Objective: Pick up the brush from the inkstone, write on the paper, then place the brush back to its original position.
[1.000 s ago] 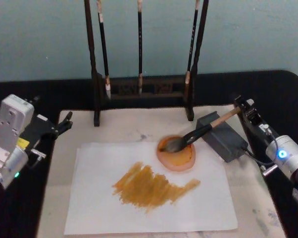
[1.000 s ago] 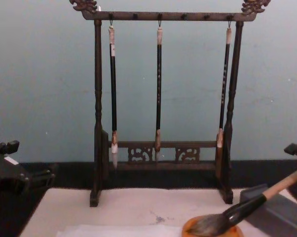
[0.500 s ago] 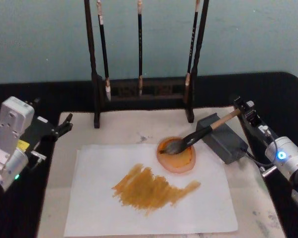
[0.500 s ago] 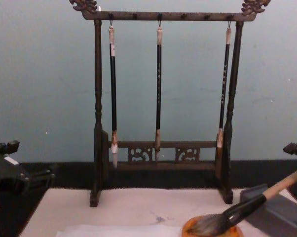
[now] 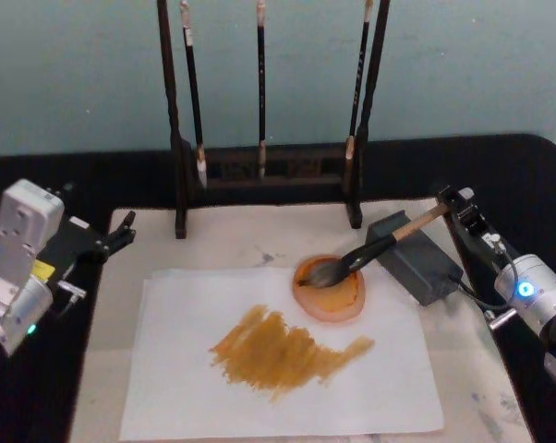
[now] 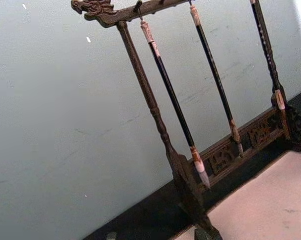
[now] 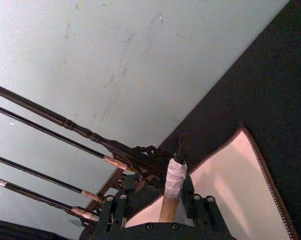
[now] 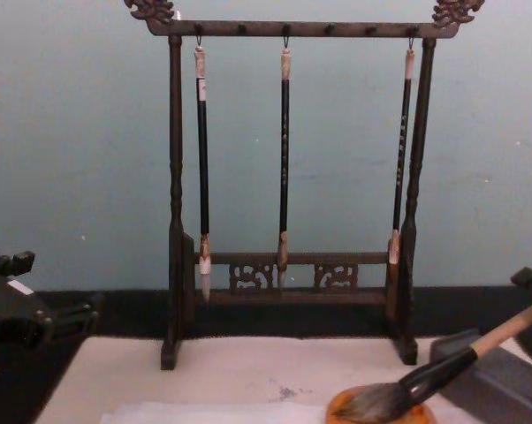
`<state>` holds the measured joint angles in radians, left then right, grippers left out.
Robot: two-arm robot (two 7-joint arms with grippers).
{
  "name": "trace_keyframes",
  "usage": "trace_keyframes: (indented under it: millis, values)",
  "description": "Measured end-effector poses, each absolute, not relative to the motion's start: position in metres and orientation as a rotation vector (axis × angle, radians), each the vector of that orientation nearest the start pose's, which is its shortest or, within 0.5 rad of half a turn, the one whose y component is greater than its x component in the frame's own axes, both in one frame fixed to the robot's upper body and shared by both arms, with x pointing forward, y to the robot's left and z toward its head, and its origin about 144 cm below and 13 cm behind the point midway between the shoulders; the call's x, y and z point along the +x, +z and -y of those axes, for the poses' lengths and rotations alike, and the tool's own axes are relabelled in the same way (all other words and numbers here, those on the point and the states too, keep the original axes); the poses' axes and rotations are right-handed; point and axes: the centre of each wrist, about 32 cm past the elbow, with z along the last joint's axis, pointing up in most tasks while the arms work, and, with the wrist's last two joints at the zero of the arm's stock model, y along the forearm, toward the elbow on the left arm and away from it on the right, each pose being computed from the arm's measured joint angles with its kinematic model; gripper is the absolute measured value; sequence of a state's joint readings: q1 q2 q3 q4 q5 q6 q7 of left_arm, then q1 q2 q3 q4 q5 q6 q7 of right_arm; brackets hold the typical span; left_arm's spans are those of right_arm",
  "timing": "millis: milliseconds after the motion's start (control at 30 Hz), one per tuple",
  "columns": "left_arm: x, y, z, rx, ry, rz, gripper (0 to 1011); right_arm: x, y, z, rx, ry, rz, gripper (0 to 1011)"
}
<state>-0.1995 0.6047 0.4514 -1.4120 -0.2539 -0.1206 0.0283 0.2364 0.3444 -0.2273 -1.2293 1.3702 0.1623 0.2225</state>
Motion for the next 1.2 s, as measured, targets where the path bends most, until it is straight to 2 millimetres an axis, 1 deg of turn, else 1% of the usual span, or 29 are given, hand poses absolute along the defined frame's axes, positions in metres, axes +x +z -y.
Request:
trace_keyframes:
  millis: [33, 67, 167, 367, 400, 433, 500, 867, 1200]
  values:
    - [0.489, 1.14, -0.31, 0.304, 1.248, 0.285, 1010, 0.516, 1.117, 0.298, 0.583, -1.14, -0.93, 546]
    - [0.489, 1.14, -0.31, 0.304, 1.248, 0.285, 1010, 0.516, 1.117, 0.298, 0.582, -1.141, -0.93, 546]
    - [0.489, 1.14, -0.31, 0.305, 1.248, 0.285, 1010, 0.516, 1.117, 0.298, 0.582, -1.141, -0.93, 421]
    - [0.489, 1.14, -0.31, 0.304, 1.248, 0.285, 1010, 0.516, 1.117, 0.298, 0.582, -1.141, -0.929, 238]
    - [0.489, 1.14, -0.31, 0.304, 1.248, 0.285, 1010, 0.516, 1.117, 0.298, 0.582, -1.141, -0.929, 220]
    - [0.489, 1.14, -0.31, 0.304, 1.248, 0.285, 1010, 0.516, 1.117, 0.298, 0.582, -1.14, -0.929, 169]
    - [0.489, 1.14, -0.31, 0.304, 1.248, 0.285, 1010, 0.516, 1.117, 0.298, 0.582, -1.14, -0.929, 154]
    - [0.489, 1.14, -0.31, 0.304, 1.248, 0.285, 1010, 0.516, 1.117, 0.298, 0.581, -1.14, -0.93, 154]
    - [0.489, 1.14, -0.31, 0.304, 1.248, 0.285, 1010, 0.518, 1.13, 0.302, 0.609, -1.093, -0.981, 154]
